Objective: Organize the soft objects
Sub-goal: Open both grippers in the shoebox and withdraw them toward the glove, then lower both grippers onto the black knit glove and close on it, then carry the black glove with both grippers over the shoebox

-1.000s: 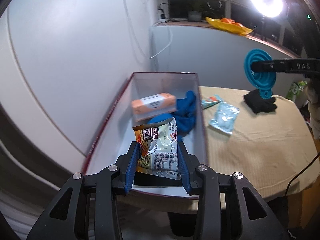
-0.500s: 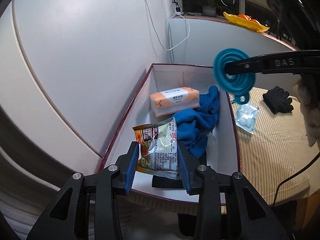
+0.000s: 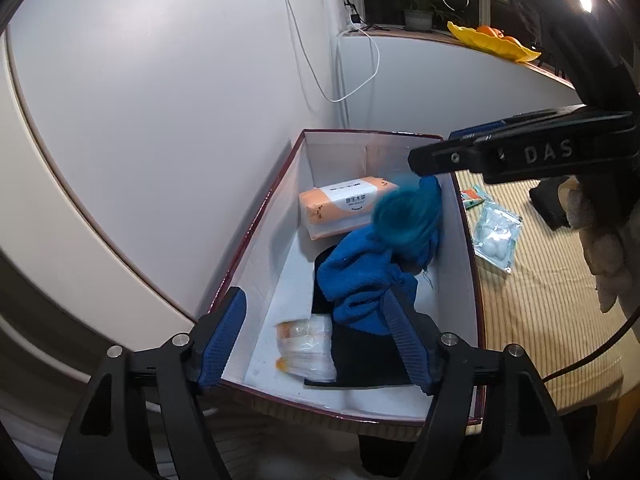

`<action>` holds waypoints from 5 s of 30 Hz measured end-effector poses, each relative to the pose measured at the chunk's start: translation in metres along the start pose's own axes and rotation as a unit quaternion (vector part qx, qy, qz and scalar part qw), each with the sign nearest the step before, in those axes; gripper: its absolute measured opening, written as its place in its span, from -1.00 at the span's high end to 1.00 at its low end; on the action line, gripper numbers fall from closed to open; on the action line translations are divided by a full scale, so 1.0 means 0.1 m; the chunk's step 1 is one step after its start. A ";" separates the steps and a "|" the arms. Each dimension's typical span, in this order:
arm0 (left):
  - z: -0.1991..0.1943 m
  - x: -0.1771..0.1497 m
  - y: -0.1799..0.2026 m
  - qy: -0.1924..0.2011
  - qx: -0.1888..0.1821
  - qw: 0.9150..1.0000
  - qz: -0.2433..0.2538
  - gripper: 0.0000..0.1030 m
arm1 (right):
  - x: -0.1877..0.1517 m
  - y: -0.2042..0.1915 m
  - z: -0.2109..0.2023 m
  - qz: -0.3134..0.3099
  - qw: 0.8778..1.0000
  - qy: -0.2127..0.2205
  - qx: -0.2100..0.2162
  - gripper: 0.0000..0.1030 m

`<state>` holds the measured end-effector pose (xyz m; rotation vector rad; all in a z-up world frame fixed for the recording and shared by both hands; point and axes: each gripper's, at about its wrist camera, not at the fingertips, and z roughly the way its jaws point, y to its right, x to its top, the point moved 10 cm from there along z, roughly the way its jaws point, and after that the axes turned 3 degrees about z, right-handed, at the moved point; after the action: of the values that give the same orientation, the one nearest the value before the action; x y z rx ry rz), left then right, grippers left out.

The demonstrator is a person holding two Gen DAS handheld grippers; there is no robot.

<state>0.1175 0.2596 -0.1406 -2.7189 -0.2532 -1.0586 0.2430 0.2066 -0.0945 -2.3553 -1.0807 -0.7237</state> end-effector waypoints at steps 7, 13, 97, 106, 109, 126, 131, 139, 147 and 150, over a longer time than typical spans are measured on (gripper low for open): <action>-0.04 0.00 0.02 0.002 -0.007 1.000 -0.009 -0.39 | 0.02 0.04 -0.12 0.009 1.000 0.013 0.004 -0.17; -0.09 0.03 0.08 0.007 -0.009 1.000 -0.006 -0.39 | -0.02 0.09 -0.18 0.017 1.000 0.015 0.004 -0.17; 1.51 1.00 3.60 -0.088 -0.229 0.969 -0.031 0.62 | -2.02 4.04 -0.76 0.345 0.932 -0.018 -0.108 0.72; 1.37 1.05 3.59 -0.072 -0.242 0.967 -0.039 0.88 | -1.94 3.94 -0.98 0.328 0.937 0.004 -0.117 0.89; 1.32 1.06 3.60 -0.070 -0.253 0.964 -0.043 0.89 | -1.89 3.88 -1.06 0.321 0.940 0.010 -0.118 0.89; 0.91 1.16 3.36 -0.028 -0.253 0.967 -0.034 0.89 | -1.67 3.62 -1.46 0.287 0.949 0.047 -0.121 0.90; 0.57 1.25 3.09 0.003 -0.254 0.967 -0.040 0.89 | -1.43 3.33 -1.69 0.266 0.955 0.067 -0.114 0.90; -0.01 1.27 2.30 0.060 -0.216 0.973 -0.057 0.89 | -0.77 2.47 -1.86 0.191 0.973 0.102 -0.079 0.90; -0.30 1.07 1.49 0.086 -0.165 0.979 -0.089 0.89 | -0.30 1.61 -1.54 0.140 0.985 0.098 -0.027 0.90; -0.37 0.98 1.20 0.094 -0.139 0.981 -0.100 0.89 | -0.18 1.32 -1.40 0.124 0.988 0.091 -0.008 0.90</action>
<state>0.1935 0.1429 -0.0634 -2.8524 -0.3804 -1.5022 0.2986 0.0362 -0.0224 -2.3291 -0.6935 -0.8361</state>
